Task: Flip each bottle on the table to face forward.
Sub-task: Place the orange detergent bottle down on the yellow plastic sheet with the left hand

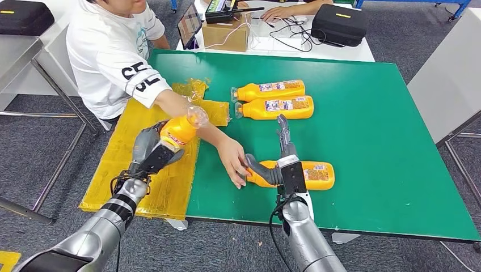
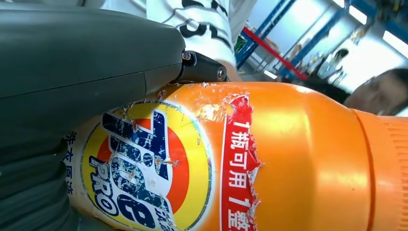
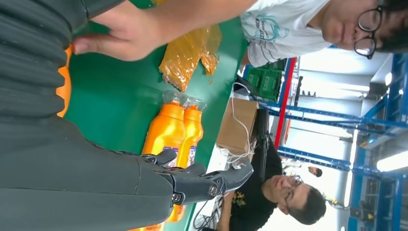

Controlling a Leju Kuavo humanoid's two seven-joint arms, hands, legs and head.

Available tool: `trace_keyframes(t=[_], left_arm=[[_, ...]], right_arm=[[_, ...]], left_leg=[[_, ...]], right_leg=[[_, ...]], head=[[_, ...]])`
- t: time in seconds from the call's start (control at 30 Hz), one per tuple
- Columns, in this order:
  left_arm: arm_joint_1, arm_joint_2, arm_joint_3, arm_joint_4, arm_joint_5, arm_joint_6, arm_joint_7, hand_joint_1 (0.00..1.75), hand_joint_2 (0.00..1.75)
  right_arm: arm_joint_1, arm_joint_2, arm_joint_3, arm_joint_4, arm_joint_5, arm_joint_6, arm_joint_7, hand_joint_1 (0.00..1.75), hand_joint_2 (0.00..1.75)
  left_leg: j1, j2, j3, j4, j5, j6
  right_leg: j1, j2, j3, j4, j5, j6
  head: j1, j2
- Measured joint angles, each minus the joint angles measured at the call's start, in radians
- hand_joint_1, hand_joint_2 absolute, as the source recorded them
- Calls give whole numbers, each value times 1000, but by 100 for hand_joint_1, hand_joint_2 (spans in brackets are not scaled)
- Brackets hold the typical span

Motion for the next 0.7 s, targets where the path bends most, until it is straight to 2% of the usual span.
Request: trace_keyframes(t=[0.13,0.23,0.33,0.47,0.7], left_arm=[[-44,66,-23,67,-192,-84,60,175,175],[-89,132,-74,120,-338,-186,95,175,175],[-126,177,-132,162,-424,-249,143,175,175],[-160,203,-188,199,-481,-290,205,175,175],[-186,222,-247,235,-537,-276,254,175,175]], right_arm=[[6,-11,-8,-2,-23,18,-2,0,175],[12,-23,-10,-2,-32,35,-10,0,175],[14,-30,-12,-1,-34,44,-13,0,175],[12,-32,-12,6,-34,50,-14,0,175],[1,-31,-7,31,-34,62,-20,0,175]], left_leg=[[0,2,0,0,0,0],[0,2,1,0,0,-1],[0,2,1,0,0,-1],[0,2,1,0,1,-1],[0,1,3,0,1,-1]], right_leg=[[0,1,0,0,0,0],[0,1,0,1,0,0],[0,1,0,1,0,0],[0,1,1,2,0,0],[0,1,2,2,0,0]], head=[[0,0],[0,0],[0,0],[0,0],[0,0]])
